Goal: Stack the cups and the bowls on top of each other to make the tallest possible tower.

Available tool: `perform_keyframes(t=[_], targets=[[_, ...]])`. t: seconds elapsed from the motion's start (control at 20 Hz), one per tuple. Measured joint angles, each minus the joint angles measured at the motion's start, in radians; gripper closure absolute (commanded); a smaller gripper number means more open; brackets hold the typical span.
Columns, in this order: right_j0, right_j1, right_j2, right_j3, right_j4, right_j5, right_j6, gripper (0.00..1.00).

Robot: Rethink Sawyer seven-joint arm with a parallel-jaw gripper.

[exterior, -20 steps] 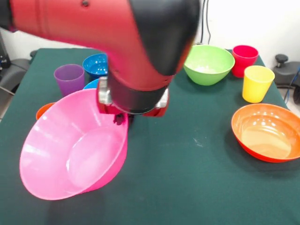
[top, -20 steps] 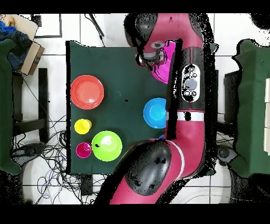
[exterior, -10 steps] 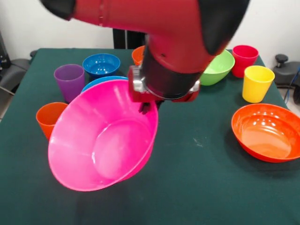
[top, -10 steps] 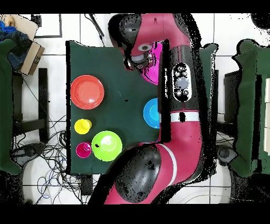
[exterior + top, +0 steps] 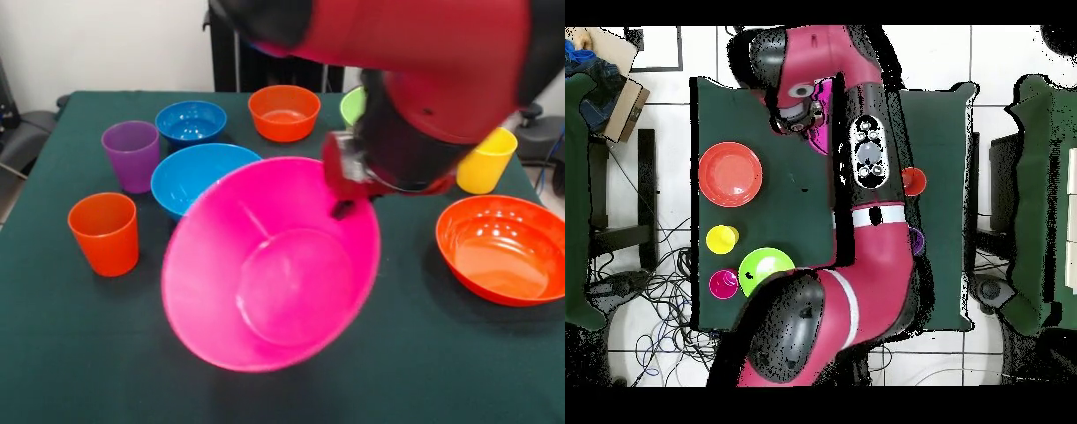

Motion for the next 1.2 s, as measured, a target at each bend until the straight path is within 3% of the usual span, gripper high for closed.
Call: perform_keyframes(t=[0.4, 1.2], targets=[[0.088, 0.071, 0.023, -0.143, -0.011, 0.001, 0.0, 1.0], [0.039, 0.144, 0.023, -0.214, 0.004, 0.0, 0.0, 1.0]])
